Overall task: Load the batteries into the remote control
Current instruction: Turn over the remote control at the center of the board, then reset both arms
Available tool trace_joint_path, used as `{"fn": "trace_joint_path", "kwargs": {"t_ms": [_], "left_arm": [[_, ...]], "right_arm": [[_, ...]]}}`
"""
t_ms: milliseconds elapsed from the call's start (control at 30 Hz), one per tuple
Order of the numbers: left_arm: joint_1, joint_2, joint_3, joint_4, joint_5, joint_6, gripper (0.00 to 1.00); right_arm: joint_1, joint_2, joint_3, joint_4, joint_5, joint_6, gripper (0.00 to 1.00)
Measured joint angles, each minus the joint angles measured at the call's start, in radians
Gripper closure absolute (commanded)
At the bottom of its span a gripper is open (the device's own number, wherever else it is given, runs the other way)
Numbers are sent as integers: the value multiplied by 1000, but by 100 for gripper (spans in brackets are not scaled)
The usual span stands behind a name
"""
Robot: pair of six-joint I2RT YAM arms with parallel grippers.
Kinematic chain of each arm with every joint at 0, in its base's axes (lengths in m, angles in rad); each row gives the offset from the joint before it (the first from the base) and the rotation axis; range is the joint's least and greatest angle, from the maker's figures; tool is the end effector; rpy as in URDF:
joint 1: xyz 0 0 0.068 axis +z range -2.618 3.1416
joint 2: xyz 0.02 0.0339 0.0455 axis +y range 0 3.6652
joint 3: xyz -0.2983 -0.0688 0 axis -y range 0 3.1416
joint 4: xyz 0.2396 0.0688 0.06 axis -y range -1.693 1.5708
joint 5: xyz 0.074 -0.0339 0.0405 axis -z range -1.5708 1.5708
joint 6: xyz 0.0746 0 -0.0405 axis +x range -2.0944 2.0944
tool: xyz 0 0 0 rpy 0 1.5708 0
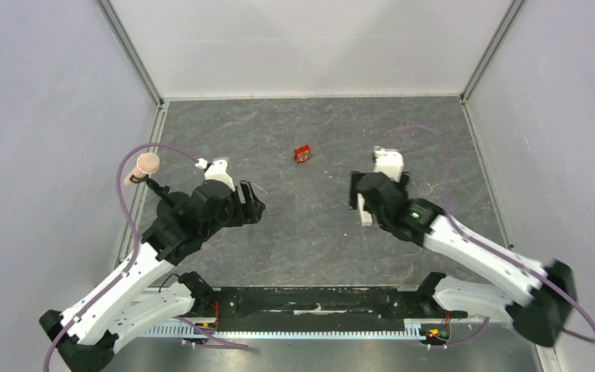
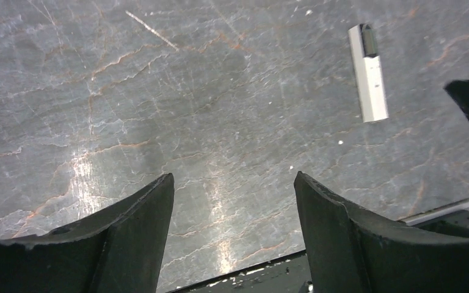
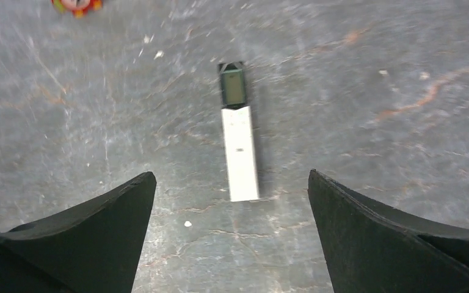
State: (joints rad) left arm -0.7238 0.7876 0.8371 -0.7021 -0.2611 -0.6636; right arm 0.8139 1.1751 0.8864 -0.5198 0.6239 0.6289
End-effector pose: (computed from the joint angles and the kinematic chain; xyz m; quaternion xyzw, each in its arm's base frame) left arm 0.1341 -0.0928 0.3080 -0.0309 0.8902 -0.1912 0.4124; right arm 0.1997 0.1480 0.2807 0.0321 0.8902 0.0199 0.4540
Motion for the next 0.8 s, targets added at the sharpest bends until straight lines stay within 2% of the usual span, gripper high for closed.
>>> {"fn": "trace_joint_path", "kwargs": {"t_ms": [233, 433, 800], "left_arm": [[0, -209, 21, -32, 51, 45, 20], [0, -343, 31, -86, 63, 76, 19], [0, -398, 50, -187, 116, 113, 18]], "right_arm": [[-2, -510, -130, -180, 206, 118, 2], [-4, -807, -129, -287, 326, 145, 2], [-5, -898, -76, -388, 441, 104, 2]]}}
